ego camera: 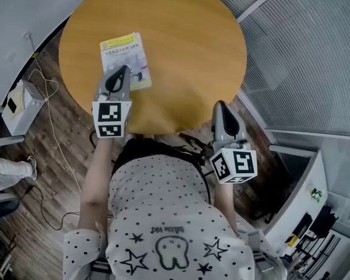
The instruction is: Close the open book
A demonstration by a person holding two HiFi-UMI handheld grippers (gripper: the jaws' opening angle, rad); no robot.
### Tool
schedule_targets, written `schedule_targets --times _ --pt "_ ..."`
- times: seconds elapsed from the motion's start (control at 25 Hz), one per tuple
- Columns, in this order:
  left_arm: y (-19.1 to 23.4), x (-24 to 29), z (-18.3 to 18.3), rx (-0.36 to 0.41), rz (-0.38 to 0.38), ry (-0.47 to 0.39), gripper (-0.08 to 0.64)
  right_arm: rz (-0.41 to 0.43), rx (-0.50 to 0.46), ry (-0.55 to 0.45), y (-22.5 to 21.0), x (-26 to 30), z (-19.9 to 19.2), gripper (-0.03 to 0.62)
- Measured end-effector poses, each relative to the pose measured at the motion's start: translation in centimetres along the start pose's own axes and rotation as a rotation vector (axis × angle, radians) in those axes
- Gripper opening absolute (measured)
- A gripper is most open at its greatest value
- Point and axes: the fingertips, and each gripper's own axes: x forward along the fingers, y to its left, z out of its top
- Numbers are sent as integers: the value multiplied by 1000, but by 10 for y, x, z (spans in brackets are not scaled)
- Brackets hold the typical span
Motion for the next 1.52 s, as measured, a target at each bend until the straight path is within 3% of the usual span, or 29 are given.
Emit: schedule_targets --times 0.24,0.76,1.0,1.52 --pt "5 -35 42 73 66 -84 8 69 -32 -13 2 6 7 5" --pt "45 -134 81 -9 273 -223 8 239 -72 -37 45 28 18 5" --pt "46 -170 85 -11 340 -240 8 290 -75 -51 53 33 21 5" --pt "20 -216 87 -67 364 -255 8 315 -66 -69 51 9 28 5"
